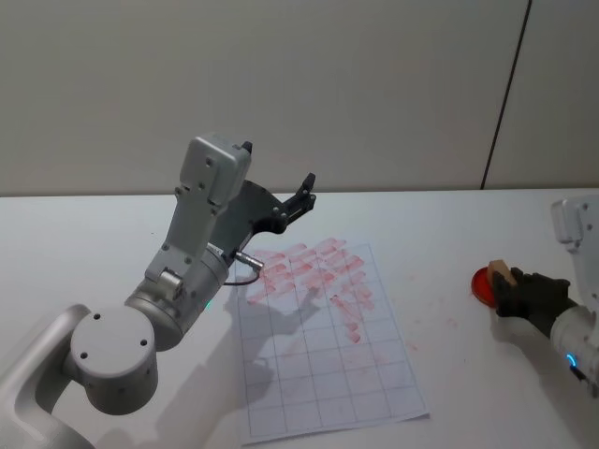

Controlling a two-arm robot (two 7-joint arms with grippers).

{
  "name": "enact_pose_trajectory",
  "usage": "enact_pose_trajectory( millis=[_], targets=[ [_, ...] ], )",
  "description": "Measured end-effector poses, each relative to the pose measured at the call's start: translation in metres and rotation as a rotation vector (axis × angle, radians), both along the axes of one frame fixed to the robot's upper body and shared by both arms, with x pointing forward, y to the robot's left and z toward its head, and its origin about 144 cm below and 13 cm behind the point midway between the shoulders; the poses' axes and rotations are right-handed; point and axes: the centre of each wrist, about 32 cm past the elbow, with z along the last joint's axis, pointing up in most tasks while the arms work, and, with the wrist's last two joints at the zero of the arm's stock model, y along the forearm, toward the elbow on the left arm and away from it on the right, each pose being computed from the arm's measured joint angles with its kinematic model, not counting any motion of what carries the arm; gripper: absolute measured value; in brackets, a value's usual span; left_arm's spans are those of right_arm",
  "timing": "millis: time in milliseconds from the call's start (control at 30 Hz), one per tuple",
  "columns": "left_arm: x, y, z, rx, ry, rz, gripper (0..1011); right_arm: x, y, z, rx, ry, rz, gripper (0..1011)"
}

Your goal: Use the one hand to pick up the stamp and affix it onto the A4 paper.

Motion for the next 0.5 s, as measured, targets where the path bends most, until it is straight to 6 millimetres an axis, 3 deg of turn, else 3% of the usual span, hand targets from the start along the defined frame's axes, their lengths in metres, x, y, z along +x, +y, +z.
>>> enact_pose_trajectory(
  millis=[500],
  targets=[
    [0.0000,0.0000,0.0000,0.000,0.000,0.000,1001,0.0039,-0.0017,-0.0080,0.000,0.027,-0.001,214]
  ],
)
